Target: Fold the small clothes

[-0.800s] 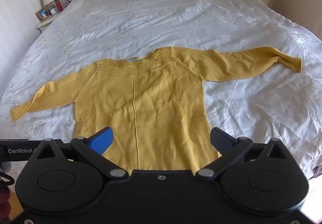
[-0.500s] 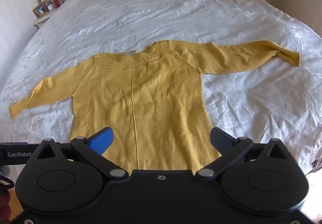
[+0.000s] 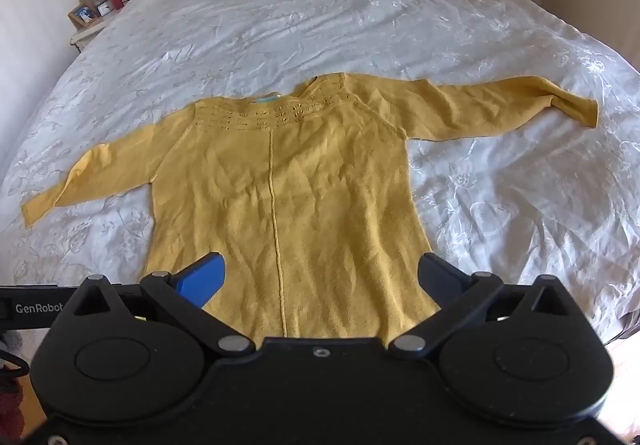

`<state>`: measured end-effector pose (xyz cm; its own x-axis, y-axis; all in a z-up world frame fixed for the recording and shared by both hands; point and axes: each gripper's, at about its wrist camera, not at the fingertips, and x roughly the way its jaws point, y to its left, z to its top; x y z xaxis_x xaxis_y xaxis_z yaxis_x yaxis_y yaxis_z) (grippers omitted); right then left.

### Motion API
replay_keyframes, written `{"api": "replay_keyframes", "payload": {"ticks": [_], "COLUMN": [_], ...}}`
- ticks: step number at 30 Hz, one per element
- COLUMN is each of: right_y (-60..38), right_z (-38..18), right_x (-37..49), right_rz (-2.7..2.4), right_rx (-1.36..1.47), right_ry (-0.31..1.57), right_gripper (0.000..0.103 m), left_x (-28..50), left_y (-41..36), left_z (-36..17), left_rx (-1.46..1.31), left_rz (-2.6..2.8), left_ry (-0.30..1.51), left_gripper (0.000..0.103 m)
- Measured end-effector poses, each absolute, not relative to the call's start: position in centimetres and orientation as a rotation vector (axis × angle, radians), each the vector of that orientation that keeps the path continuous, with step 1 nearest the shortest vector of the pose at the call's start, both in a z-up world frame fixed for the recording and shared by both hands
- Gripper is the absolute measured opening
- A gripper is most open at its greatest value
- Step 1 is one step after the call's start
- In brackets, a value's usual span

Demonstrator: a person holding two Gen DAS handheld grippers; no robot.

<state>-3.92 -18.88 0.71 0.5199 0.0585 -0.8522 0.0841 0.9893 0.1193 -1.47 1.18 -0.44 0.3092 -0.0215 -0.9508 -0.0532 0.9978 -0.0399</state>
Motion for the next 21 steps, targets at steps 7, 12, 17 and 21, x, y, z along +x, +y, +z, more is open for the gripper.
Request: {"api": "replay_keyframes", "payload": {"ticks": [7,12,17,21], "right_y": [-18.43,-18.45,-18.55,-18.67], "right_z": [0.51,0.48,0.20,0.12], "right_x": [-3.97,-3.84,-3.82,-3.74], "right_rz": [-0.005,-0.004,-0.006,-0.007], "right_rx": [0.155,0.154,0.161,0.165], "right_ry": [1.027,1.031,1.041,1.047], "right_gripper": [0.102,0.102,0.102,0.102], "left_x": [-1.70,-1.70,-1.62,-1.61], "left_y": [1.11,1.13,1.15,1.13], "left_z": [-0.53,-0.75,-1.12,-1.31], "left_rx": [-0.064,-0.062,-0.048,-0.045], "left_rz": [0.021,0.018,0.014,0.010], "left_ry": [1.258,1.265,1.278,1.285], "left_gripper": [0.087,0.087,0.087,0.087]}}
